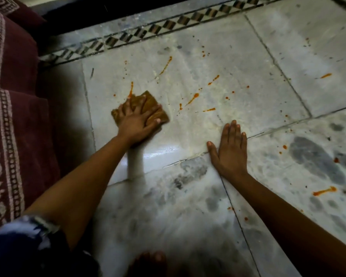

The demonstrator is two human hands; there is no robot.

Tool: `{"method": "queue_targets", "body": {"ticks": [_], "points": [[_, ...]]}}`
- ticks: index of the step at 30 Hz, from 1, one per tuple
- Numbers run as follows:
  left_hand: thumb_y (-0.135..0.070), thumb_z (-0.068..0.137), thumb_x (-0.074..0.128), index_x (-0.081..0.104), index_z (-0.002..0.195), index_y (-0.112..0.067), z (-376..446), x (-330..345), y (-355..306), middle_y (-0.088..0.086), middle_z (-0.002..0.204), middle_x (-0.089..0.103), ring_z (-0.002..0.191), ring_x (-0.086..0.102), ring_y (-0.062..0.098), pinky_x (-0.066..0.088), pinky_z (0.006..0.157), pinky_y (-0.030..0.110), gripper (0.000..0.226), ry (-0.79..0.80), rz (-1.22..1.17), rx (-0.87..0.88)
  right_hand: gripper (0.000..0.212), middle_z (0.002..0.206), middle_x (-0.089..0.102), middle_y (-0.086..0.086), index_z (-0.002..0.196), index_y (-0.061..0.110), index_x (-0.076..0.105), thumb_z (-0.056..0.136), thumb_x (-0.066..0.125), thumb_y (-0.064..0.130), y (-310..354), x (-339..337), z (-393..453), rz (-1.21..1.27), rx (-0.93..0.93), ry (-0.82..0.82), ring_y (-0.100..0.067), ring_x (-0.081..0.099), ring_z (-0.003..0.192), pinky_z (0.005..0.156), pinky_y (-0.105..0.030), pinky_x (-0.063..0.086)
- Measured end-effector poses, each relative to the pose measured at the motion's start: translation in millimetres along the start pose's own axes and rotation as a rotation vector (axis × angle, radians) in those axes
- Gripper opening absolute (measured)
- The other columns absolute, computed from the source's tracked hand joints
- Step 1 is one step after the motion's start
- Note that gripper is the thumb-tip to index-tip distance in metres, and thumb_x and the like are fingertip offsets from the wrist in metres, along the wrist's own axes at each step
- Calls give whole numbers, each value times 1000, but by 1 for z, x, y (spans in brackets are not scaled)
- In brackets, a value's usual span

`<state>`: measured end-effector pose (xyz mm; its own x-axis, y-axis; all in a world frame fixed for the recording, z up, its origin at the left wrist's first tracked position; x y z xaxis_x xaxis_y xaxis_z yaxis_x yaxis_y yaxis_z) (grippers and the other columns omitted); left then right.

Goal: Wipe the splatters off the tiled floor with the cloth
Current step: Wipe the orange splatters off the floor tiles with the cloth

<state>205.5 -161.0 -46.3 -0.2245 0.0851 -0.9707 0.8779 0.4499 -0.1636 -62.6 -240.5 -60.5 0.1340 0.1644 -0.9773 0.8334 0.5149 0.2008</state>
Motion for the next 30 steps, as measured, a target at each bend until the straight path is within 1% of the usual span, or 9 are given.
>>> {"method": "queue_targets", "body": {"ticks": [4, 7, 12, 17, 20, 23, 25, 28, 30], "points": [[-72, 79, 14, 27, 140, -51, -10, 5, -33, -2, 158, 12, 142, -1, 40, -4, 112, 51, 65, -32, 41, 120, 86, 156, 4, -23, 148, -2, 8, 88, 9, 59, -4, -4, 14, -4, 24, -20, -32, 3, 145, 116, -38, -6], [-67, 85, 22, 25, 141, -47, -49, 9, -15, -2, 157, 17, 143, 6, 37, 0, 114, 49, 60, -57, 46, 212, 86, 155, 8, -24, 147, -4, 11, 88, 13, 58, -6, -5, 19, 31, 88, -46, -33, 6, 145, 116, -40, -1], [-68, 82, 22, 29, 141, -44, -27, -5, 59, 4, 158, 14, 143, 6, 37, 0, 113, 47, 64, -97, -5, -90, 83, 154, 11, -25, 147, -5, 14, 90, 19, 56, -6, -3, 19, 7, 95, -94, -34, 10, 144, 116, -40, 2], [-63, 89, 24, 28, 143, -43, 52, -19, 70, 3, 159, 3, 143, -5, 40, -6, 113, 55, 57, -63, -57, -297, 83, 155, 10, -25, 147, -3, 12, 90, 20, 56, -7, -4, 19, 0, 95, -104, -34, 9, 144, 116, -41, 2], [-67, 87, 21, 26, 145, -40, 59, -13, 44, 5, 159, 1, 142, -6, 42, -6, 113, 55, 64, 3, 12, -167, 82, 154, 13, -26, 146, -5, 15, 90, 23, 54, -6, -5, 19, 6, 97, -109, -36, 12, 143, 116, -43, 6], [-71, 83, 14, 19, 143, -44, 9, -6, 23, 5, 159, 4, 143, -2, 40, -3, 114, 53, 66, -6, 62, 102, 82, 153, 15, -27, 146, -6, 17, 90, 24, 54, -5, -7, 20, 18, 101, -112, -36, 14, 143, 116, -44, 8], [-73, 84, 15, 18, 142, -44, -25, -1, 37, 8, 158, 6, 144, 3, 37, 0, 113, 49, 65, -13, 47, 161, 81, 153, 15, -27, 145, -6, 17, 90, 23, 53, -6, -8, 19, 34, 105, -113, -36, 15, 143, 116, -45, 9], [-71, 80, 24, 21, 144, -41, -26, -9, 88, 17, 157, 1, 144, 7, 36, 1, 114, 46, 71, -65, -9, -52, 79, 153, 15, -26, 145, -6, 17, 91, 22, 51, -3, -9, 23, 87, 89, -132, -35, 14, 143, 117, -43, 7], [-72, 78, 24, 14, 146, -42, 0, -18, 110, 19, 157, -6, 144, 4, 36, -2, 114, 46, 75, -70, -21, -189, 78, 154, 14, -25, 146, -5, 15, 92, 23, 50, 0, -10, 30, 103, 82, -147, -34, 13, 143, 117, -41, 6]]}}
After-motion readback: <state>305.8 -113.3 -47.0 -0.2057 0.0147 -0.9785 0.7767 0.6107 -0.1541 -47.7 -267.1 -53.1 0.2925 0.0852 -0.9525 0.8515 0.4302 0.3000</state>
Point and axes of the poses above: each hand's wrist, its own z-axis towards the middle knuckle, its own x-axis out of the palm, y = z × x, the point moved 8 cm from there along z, towards the middle knuckle
